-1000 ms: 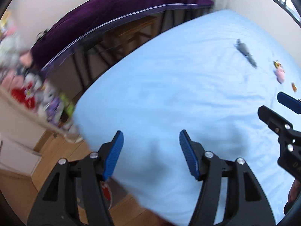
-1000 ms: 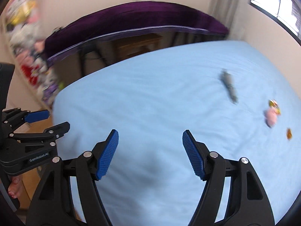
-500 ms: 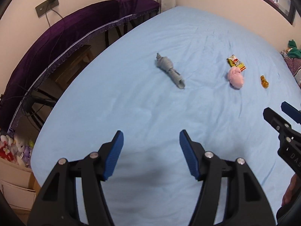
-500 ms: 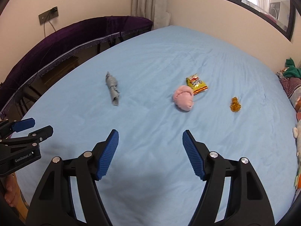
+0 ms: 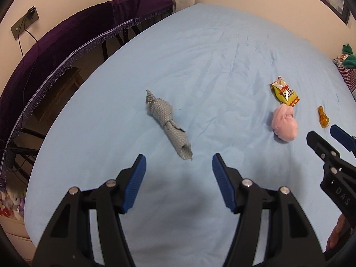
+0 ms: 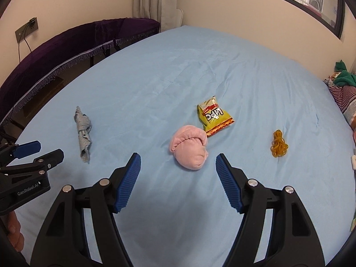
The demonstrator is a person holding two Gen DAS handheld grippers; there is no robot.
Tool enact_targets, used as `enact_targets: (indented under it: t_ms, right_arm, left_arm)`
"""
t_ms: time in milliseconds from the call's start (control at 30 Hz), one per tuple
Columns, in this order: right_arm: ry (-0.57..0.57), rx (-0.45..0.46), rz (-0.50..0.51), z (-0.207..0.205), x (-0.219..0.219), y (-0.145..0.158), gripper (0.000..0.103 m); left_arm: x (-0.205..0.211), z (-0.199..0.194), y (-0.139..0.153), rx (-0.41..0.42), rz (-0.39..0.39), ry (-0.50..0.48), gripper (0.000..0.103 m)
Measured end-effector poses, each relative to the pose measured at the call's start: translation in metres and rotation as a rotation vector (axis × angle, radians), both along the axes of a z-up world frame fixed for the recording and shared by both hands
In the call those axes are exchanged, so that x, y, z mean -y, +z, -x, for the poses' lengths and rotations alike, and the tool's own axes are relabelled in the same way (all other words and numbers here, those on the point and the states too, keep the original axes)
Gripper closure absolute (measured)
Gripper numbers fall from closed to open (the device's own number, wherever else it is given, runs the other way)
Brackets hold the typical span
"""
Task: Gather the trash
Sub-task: 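Move both tools back over the bed toward the socks, then grasp the pink sock with the right tool while the left tool grasps the grey sock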
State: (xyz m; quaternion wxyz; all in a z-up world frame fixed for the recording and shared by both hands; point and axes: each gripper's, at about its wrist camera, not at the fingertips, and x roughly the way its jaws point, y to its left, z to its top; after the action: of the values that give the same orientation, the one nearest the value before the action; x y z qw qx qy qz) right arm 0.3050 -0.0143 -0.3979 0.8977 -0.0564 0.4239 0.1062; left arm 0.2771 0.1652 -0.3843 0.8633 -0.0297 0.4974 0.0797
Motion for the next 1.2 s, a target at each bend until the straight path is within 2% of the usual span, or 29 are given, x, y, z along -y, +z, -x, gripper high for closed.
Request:
enact_targets:
  t_ms: [433,500,567,633,700,733,767,933,1200]
  right_arm:
    - [-0.016,-0.053,0.029,-0.057,-0.010,-0.052,0.035]
    - [-0.014,-0.059,0.035,-0.060,-0.010,-0.057,0.037]
    - [-0.011,-0.067,0.042,-0.062,-0.010,-0.063,0.046]
    - [-0.010,-0.073,0.048,-0.064,-0.010,-0.066,0.051]
    - [-0.012,-0.065,0.048,-0.064,-0.009,-0.066,0.058]
    - [-0.012,-0.064,0.046,-0.064,-0.008,-0.065,0.060]
    - [-0.012,-0.064,0.043,-0.064,-0.007,-0.065,0.062]
    - [-0.008,-0.062,0.032,-0.062,-0.006,-0.062,0.067]
    - [0.015,-0.056,0.014,-0.051,-0.008,-0.050,0.068]
  left_arm:
    - [-0.008,-0.062,-0.060,-0.065,-0.004,-0.013,0.043]
    - [-0.010,-0.066,-0.068,-0.075,0.000,-0.013,0.050]
    - [-0.012,-0.072,-0.076,-0.098,0.025,-0.012,0.065]
    - [-0.014,-0.075,-0.081,-0.102,0.034,-0.011,0.071]
    - [-0.012,-0.075,-0.081,-0.094,0.029,-0.020,0.083]
    - [-0.012,-0.076,-0.081,-0.094,0.034,-0.026,0.092]
    - [-0.013,-0.075,-0.081,-0.093,0.040,-0.033,0.096]
    - [-0.008,-0.071,-0.075,-0.072,0.024,-0.055,0.098]
    - [0.005,-0.060,-0.057,-0.037,0.005,-0.099,0.098]
